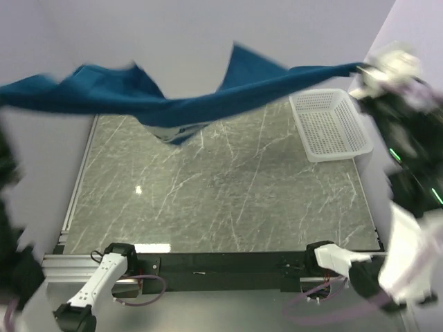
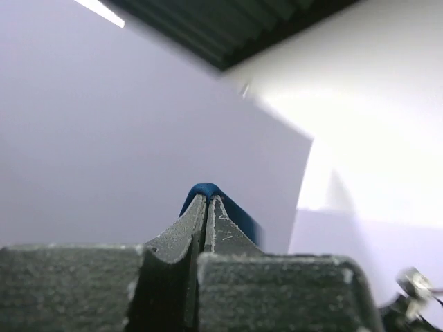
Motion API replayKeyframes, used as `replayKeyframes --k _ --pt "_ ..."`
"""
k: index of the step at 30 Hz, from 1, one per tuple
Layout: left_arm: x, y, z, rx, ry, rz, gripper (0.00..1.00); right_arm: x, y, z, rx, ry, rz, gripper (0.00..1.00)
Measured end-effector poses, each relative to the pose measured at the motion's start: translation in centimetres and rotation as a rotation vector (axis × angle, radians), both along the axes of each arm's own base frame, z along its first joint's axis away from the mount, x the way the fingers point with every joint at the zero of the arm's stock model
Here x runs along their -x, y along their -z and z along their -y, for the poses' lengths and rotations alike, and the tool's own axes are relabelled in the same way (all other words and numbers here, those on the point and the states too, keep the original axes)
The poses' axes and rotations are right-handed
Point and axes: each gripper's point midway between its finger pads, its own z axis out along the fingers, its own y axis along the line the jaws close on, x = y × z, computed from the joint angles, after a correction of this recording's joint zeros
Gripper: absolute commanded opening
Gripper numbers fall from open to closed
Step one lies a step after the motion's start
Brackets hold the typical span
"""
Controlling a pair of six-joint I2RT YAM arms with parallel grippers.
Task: Fold and stack the t-shirts
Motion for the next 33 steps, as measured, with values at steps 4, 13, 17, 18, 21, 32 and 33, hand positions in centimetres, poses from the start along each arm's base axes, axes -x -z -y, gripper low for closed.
replayKeyframes --k 4,13,17,18,21,32,33 --pt "9.8 -3.7 -1.4 0.05 -0.002 0.22 0.01 11.7 -8.4 1.9 -0.064 -0.02 0.308 0.0" --pt "5.5 -1.8 -1.3 0.06 -0.007 0.067 0.01 16.7 -9.2 2.2 -0.059 -0.043 0.4 0.0" --pt "1.9 0.4 -0.9 0.055 -0.007 -0.03 0.01 11.6 -3.5 0.6 -0.018 -0.089 0.204 0.0" --pt "0.6 1.3 -0.8 0.053 -0.008 -0.061 0.01 10.2 -1.6 0.3 -0.007 -0.101 0.149 0.0" --pt "-4.1 4.9 -0.2 0.038 -0.005 -0.169 0.01 6.5 4.9 -0.8 0.022 -0.138 -0.005 0.0" --pt "-30.4 36.3 2.8 -0.085 -0.017 -0.92 0.0 -6.4 35.5 -3.5 0.107 -0.212 -0.649 0.0" --pt "-33.1 40.7 3.0 -0.103 -0.021 -1.019 0.0 -8.1 38.3 -3.8 0.116 -0.208 -0.724 0.0"
